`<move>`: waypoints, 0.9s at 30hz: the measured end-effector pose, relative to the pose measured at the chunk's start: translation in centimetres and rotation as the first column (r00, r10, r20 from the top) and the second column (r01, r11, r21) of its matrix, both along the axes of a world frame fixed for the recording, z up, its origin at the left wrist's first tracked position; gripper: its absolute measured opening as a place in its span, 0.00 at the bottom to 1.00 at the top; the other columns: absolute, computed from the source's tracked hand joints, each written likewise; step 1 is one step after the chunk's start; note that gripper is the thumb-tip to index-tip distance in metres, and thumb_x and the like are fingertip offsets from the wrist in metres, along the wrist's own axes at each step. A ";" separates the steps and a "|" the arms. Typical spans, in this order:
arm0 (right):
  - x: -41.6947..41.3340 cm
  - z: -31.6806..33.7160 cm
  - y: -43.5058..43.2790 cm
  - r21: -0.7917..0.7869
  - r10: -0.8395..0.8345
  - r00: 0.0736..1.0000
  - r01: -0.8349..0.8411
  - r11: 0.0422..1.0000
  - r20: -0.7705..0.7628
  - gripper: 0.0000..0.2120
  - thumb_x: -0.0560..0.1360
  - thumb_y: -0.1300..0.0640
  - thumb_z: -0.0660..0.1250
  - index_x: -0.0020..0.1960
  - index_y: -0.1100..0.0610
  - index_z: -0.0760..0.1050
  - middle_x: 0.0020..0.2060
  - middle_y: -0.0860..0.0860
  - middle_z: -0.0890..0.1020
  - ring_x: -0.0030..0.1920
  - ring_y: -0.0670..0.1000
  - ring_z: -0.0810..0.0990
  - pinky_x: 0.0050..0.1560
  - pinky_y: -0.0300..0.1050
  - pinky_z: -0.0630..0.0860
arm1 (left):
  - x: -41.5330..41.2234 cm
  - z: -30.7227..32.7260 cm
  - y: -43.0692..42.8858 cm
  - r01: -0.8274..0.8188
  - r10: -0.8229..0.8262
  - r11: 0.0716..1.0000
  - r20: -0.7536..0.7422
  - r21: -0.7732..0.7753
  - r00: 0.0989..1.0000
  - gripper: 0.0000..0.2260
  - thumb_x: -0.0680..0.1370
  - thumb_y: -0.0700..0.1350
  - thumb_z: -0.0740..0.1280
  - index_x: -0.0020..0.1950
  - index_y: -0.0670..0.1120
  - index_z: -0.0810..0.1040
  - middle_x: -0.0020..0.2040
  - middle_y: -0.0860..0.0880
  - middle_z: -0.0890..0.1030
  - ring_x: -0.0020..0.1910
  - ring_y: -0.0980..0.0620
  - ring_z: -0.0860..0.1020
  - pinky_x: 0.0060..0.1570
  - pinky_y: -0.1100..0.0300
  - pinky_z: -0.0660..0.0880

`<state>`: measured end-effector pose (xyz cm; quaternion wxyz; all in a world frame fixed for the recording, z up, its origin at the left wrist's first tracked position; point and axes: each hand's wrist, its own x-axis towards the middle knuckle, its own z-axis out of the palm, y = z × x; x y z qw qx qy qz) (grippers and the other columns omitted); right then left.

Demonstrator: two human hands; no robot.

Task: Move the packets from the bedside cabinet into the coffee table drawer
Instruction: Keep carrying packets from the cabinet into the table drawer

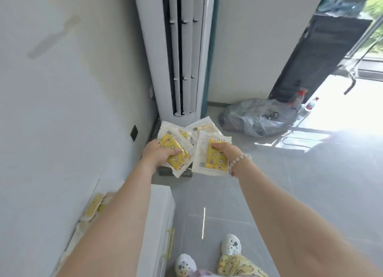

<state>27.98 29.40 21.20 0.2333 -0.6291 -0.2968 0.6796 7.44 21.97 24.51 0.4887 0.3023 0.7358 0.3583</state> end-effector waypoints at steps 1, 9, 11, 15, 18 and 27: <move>1.6 0.0 -0.2 0.007 -0.036 0.999 0.036 0.999 -0.010 0.25 0.69 0.56 0.73 0.64 0.59 0.72 0.51 0.56 0.83 0.49 0.57 0.84 0.52 0.57 0.80 | 1.3 0.2 0.6 0.037 -0.037 0.999 0.008 -0.004 0.999 0.18 0.65 0.41 0.79 0.52 0.44 0.80 0.49 0.48 0.84 0.46 0.49 0.82 0.50 0.53 0.79; 15.4 0.7 -2.1 0.009 -0.314 0.945 0.316 0.949 -0.091 0.21 0.70 0.57 0.71 0.62 0.61 0.74 0.49 0.56 0.83 0.44 0.57 0.83 0.41 0.50 0.80 | 14.7 1.7 4.5 0.301 -0.302 0.953 0.031 0.036 0.953 0.14 0.68 0.41 0.77 0.51 0.44 0.79 0.49 0.47 0.82 0.46 0.49 0.81 0.46 0.57 0.78; 19.1 1.0 -2.9 0.000 -0.381 0.918 0.383 0.924 -0.107 0.17 0.72 0.58 0.70 0.59 0.61 0.75 0.45 0.56 0.82 0.40 0.56 0.82 0.37 0.47 0.79 | 18.7 1.9 4.8 0.359 -0.361 0.932 0.040 0.044 0.932 0.11 0.69 0.40 0.76 0.48 0.45 0.79 0.49 0.47 0.82 0.45 0.50 0.81 0.45 0.59 0.77; 26.1 1.5 -5.1 0.007 -0.475 0.872 0.479 0.878 -0.121 0.08 0.74 0.59 0.67 0.52 0.59 0.76 0.40 0.55 0.80 0.37 0.55 0.80 0.36 0.46 0.77 | 26.4 2.2 5.0 0.435 -0.438 0.899 0.086 0.054 0.895 0.10 0.68 0.38 0.76 0.44 0.46 0.79 0.46 0.47 0.83 0.42 0.51 0.81 0.41 0.60 0.77; 31.0 1.9 -7.0 0.005 -0.551 0.822 0.558 0.830 -0.142 0.01 0.75 0.61 0.66 0.46 0.58 0.76 0.38 0.54 0.80 0.36 0.55 0.79 0.40 0.49 0.78 | 31.9 2.6 4.6 0.486 -0.490 0.872 0.103 0.061 0.866 0.11 0.68 0.36 0.76 0.47 0.44 0.79 0.43 0.48 0.82 0.40 0.51 0.80 0.39 0.61 0.77; 43.7 0.5 -14.4 0.005 -0.747 0.657 0.751 0.660 -0.099 0.08 0.72 0.61 0.69 0.50 0.59 0.78 0.44 0.56 0.81 0.42 0.57 0.81 0.49 0.54 0.79 | 46.3 1.6 2.5 0.673 -0.672 0.739 0.110 0.033 0.732 0.15 0.66 0.37 0.77 0.50 0.44 0.80 0.49 0.44 0.84 0.47 0.46 0.82 0.55 0.50 0.77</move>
